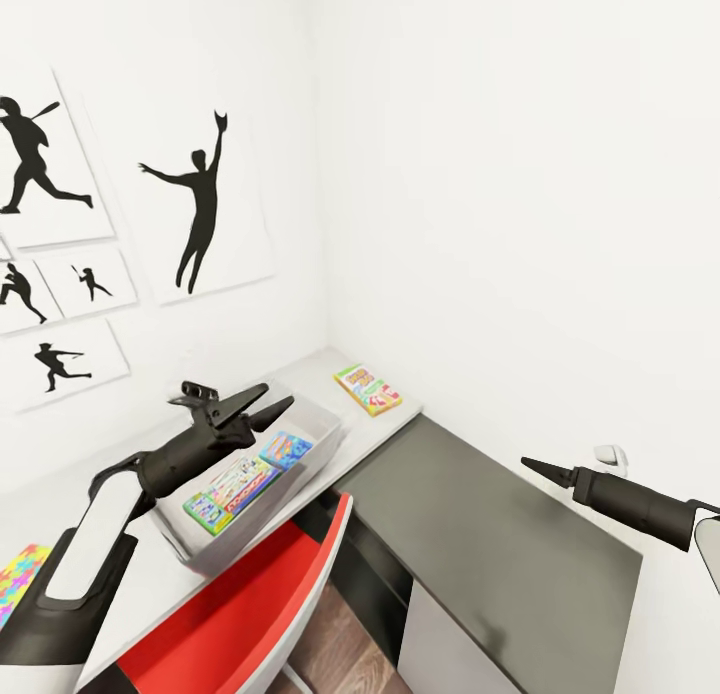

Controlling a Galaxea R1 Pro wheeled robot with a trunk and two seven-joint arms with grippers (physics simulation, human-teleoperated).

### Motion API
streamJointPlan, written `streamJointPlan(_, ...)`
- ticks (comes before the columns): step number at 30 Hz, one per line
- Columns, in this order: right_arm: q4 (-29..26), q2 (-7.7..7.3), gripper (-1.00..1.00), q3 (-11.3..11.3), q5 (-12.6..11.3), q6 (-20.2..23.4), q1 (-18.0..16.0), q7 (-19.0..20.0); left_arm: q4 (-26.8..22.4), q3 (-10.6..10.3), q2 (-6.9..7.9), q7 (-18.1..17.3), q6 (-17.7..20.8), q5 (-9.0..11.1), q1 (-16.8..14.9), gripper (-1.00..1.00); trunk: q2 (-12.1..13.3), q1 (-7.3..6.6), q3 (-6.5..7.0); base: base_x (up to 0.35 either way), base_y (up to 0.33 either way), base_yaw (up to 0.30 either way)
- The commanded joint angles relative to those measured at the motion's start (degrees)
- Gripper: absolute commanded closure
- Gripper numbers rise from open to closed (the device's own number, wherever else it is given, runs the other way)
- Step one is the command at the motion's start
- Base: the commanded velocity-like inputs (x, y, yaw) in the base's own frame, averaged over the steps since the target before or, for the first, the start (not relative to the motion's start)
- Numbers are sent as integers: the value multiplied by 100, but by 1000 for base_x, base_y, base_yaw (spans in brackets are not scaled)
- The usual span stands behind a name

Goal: Put all the toys in the child's room - the three board games (two on the bed and one on the table), the two jigsaw puzzles on the table, and the tennis ball on the table - inside the toy box on the table in the child's room.

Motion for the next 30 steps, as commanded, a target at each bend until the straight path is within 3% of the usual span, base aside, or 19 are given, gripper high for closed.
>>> streamJointPlan(1, -1, 0, -100, -5, 4, 26, -6, 19, 4, -4, 16, -228, -72, -145, 30, -100, -12, 4, -3, 0, 0, 0)
streamJointPlan(2, -1, 0, -100, -5, 4, 26, -6, 19, 4, -4, 16, -228, -72, -145, 30, -100, -12, 4, 7, 0, 0, 0)
streamJointPlan(3, -1, 0, -100, -5, 4, 26, -6, 19, 6, -2, 26, -422, -151, -294, 63, -100, -12, 4, 16, 0, 0, 0)
streamJointPlan(4, -1, 0, -100, -5, 4, 26, -6, 19, 6, -2, 26, -422, -151, -294, 63, -100, -12, 4, 25, 0, 0, 0)
streamJointPlan(8, -1, 0, -100, -5, 4, 26, -6, 19, 12, -3, 44, -822, -309, -644, 179, -100, -12, 4, 62, 0, 0, 0)
streamJointPlan(11, -1, 0, -100, -5, 4, 26, -6, 19, 16, -4, 52, -973, -369, -790, 260, -100, -12, 4, 90, 0, 0, 0)
streamJointPlan(19, -1, 0, -100, -5, 5, 25, -6, 19, 25, -6, 60, -1159, -451, -964, 513, -100, -12, 4, 165, 0, 0, 0)
streamJointPlan(30, -1, 1, -100, 1, 6, 20, -6, 19, 37, -6, 63, -1227, -482, -1031, 653, -100, -12, 4, 267, 0, 0, 0)
